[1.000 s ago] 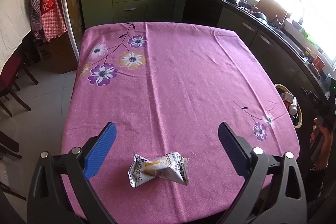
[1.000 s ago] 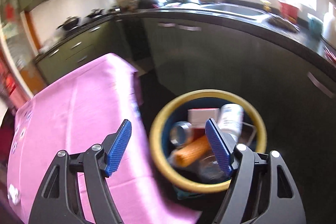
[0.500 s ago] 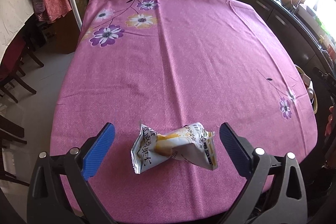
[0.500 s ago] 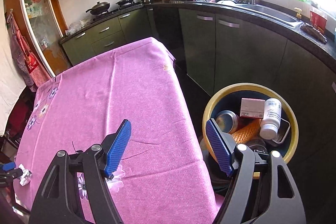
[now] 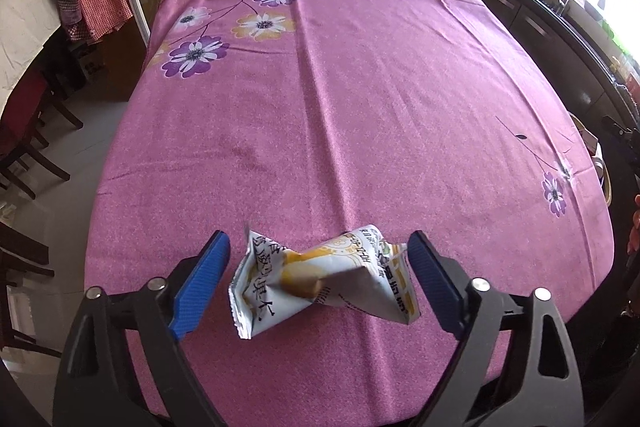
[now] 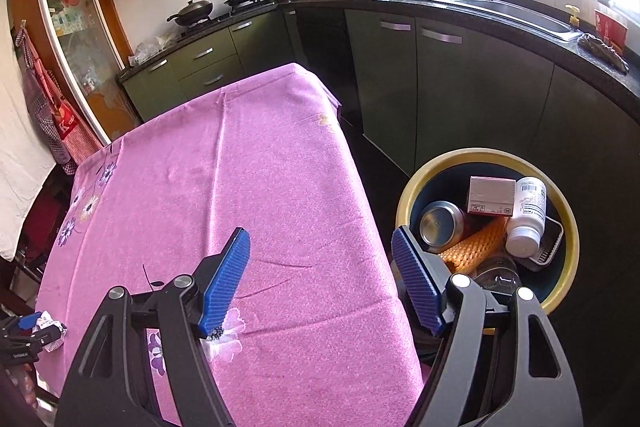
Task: Collect trash
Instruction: 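Grasp the crumpled snack wrapper with the left gripper, then carry the snack wrapper over the bin and open the left gripper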
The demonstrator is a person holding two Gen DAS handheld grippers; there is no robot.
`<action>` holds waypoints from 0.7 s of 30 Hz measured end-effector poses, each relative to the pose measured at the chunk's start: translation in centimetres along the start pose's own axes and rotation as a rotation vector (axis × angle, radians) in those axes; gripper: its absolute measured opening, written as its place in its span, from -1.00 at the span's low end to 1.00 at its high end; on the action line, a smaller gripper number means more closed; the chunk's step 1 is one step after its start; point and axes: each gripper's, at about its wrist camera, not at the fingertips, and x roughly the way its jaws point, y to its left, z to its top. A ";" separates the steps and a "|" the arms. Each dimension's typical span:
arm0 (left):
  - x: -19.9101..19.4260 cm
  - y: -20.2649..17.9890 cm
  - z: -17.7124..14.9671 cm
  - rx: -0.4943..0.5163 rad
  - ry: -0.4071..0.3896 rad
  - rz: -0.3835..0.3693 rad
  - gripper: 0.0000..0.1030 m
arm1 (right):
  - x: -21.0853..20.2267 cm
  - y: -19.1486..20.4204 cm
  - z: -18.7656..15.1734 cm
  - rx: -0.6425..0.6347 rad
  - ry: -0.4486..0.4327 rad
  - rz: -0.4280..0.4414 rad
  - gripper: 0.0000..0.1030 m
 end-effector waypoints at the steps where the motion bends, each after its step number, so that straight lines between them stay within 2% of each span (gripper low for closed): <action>1: 0.2 0.1 0.0 -0.003 0.010 -0.005 0.45 | 0.0 0.0 0.0 0.001 0.000 0.002 0.42; 2: 0.3 0.2 0.0 -0.005 0.011 -0.010 0.45 | 0.0 0.0 0.0 0.001 0.000 0.003 0.42; 4: 0.4 0.1 0.0 0.002 0.015 -0.014 0.31 | 0.0 -0.1 0.0 0.001 0.000 0.005 0.42; 10: 0.0 0.1 0.0 0.019 -0.005 -0.014 0.21 | -0.1 0.0 0.0 0.000 0.001 0.006 0.42; 21: -3.1 -1.9 1.0 0.078 -0.094 -0.087 0.20 | -0.4 0.4 0.0 -0.011 0.000 0.020 0.42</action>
